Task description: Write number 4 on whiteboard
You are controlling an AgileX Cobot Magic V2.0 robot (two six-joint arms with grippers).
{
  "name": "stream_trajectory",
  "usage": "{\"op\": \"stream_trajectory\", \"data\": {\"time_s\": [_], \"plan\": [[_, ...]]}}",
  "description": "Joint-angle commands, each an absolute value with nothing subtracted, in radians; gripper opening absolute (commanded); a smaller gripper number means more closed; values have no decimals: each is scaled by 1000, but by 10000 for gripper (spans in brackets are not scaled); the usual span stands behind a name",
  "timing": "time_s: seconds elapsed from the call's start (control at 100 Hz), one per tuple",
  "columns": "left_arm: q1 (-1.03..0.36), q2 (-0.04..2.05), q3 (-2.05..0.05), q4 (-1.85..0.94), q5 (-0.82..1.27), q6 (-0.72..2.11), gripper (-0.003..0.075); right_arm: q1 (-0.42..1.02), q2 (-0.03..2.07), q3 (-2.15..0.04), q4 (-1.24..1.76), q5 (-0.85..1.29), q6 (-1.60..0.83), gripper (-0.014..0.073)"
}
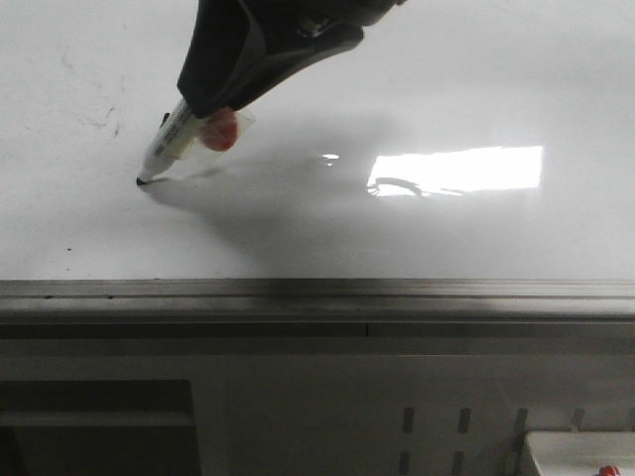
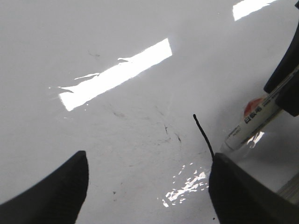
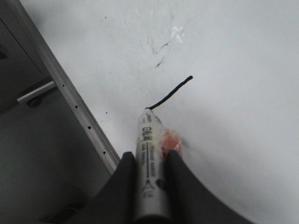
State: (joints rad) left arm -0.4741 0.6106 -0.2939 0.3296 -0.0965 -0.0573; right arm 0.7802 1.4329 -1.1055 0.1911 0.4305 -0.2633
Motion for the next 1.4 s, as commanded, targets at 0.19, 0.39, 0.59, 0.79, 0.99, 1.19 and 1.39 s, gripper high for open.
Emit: {"op": "stream_trajectory", "data": {"time_s": [0.19, 0.39, 0.59, 0.79, 0.99, 1.19, 1.39], "plan": [[-472, 610, -321, 313, -171, -68, 459, 709, 1295, -1030, 176, 388, -234, -64], [-472, 610, -321, 313, -172, -68, 455, 702, 1271, -1009, 176, 381, -234, -64], [-472, 610, -321, 313, -175, -68, 455, 745, 1264, -1112, 172, 403, -237, -64], [-472, 610, -321, 313, -177, -68, 455, 740, 1307, -1184, 141, 399, -237, -64], [-472, 610, -321, 313, -177, -68, 455, 740, 1353, -1191, 141, 401, -237, -64], [-472, 610, -321, 315, -177, -68, 455, 740, 1371, -1145, 141, 438, -232, -64], [-472, 610, -321, 315, -177, -68, 455, 765, 1371, -1025, 194, 429, -230, -64]]}}
